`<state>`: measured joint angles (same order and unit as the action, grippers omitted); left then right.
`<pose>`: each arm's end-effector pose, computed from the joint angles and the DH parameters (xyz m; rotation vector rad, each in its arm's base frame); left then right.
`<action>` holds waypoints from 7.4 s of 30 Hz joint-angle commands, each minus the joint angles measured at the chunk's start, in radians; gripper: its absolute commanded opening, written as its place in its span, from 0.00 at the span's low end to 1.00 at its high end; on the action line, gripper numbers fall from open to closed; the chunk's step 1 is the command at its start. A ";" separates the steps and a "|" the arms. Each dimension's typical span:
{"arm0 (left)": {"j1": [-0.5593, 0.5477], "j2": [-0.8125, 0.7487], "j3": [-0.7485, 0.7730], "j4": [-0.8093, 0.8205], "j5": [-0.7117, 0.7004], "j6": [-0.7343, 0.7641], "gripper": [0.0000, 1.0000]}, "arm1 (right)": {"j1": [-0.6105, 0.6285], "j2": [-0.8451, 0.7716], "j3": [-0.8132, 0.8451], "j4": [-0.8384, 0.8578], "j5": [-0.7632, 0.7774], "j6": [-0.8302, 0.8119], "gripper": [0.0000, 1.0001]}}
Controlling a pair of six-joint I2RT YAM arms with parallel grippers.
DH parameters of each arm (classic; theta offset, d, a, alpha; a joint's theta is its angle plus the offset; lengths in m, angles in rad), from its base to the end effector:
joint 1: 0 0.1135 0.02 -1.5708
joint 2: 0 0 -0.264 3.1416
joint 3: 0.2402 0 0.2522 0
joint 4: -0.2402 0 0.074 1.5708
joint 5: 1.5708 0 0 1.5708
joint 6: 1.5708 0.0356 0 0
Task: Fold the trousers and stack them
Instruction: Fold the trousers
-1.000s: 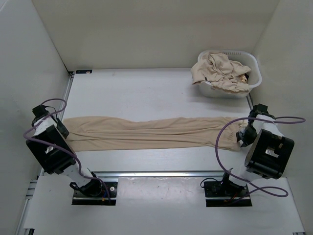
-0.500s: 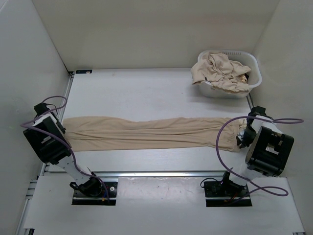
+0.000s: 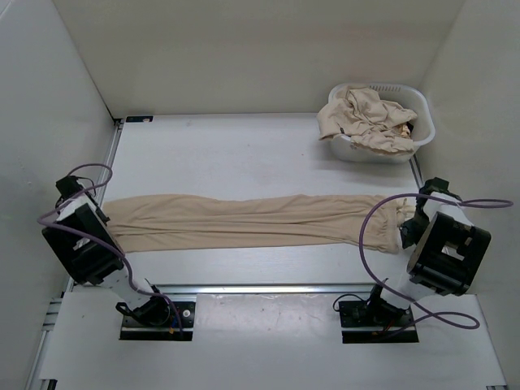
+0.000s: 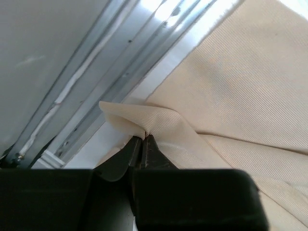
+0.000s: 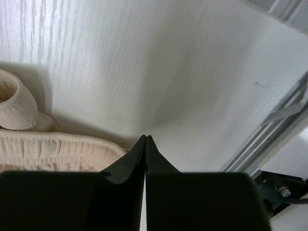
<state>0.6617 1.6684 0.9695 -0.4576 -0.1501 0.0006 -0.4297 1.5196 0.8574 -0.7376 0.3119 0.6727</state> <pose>0.2459 0.1983 0.1646 -0.9413 2.6083 0.3866 0.2272 -0.1161 0.1675 1.5549 2.4545 -0.4233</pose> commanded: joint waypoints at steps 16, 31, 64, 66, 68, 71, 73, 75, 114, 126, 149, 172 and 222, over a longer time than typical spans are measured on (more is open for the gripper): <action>0.058 -0.280 -0.107 -0.087 -0.086 -0.001 0.14 | -0.124 -0.116 0.092 -0.094 -0.034 -0.090 0.02; 0.069 -0.240 -0.106 -0.105 -0.056 -0.001 0.14 | 0.009 -0.119 -0.006 -0.019 -0.215 -0.036 0.49; 0.105 -0.223 0.003 -0.150 -0.055 -0.001 0.14 | -0.001 -0.074 0.164 -0.146 0.141 0.097 0.00; 0.115 -0.236 0.003 -0.162 -0.055 -0.001 0.14 | -0.012 -0.075 0.183 -0.146 0.141 0.073 0.00; 0.124 -0.246 0.003 -0.173 -0.055 -0.001 0.14 | -0.021 -0.075 0.183 -0.146 0.141 0.062 0.00; 0.124 -0.257 -0.029 -0.193 -0.065 -0.001 0.14 | -0.033 -0.075 0.183 -0.146 0.141 0.062 0.00; 0.134 -0.266 -0.038 -0.193 -0.065 -0.001 0.14 | -0.049 -0.075 0.183 -0.146 0.141 0.053 0.00; 0.134 -0.276 -0.029 -0.219 -0.065 -0.001 0.14 | -0.073 -0.075 0.193 -0.146 0.131 0.044 0.00; 0.076 -0.219 0.000 -0.420 -0.013 -0.001 0.68 | 0.167 0.160 0.236 0.009 0.355 -0.197 0.82; -0.099 -0.061 -0.109 -0.281 -0.025 -0.001 0.72 | 0.178 0.292 0.175 0.162 0.124 -0.304 0.74; -0.129 0.148 0.072 -0.213 -0.161 -0.001 0.74 | 0.147 0.378 0.225 0.074 -0.157 -0.351 0.65; -0.082 0.209 0.238 -0.205 -0.122 -0.001 0.75 | 0.137 0.048 0.146 0.063 -0.114 -0.338 0.99; -0.341 -0.081 0.196 -0.406 0.070 -0.001 0.81 | 0.213 0.050 0.571 -0.397 0.474 -0.164 0.00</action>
<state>0.3676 1.6386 1.1278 -0.8177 -0.1326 0.0040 -0.2329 1.6234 1.3167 -1.0187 0.5995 0.5125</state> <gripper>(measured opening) 0.808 0.190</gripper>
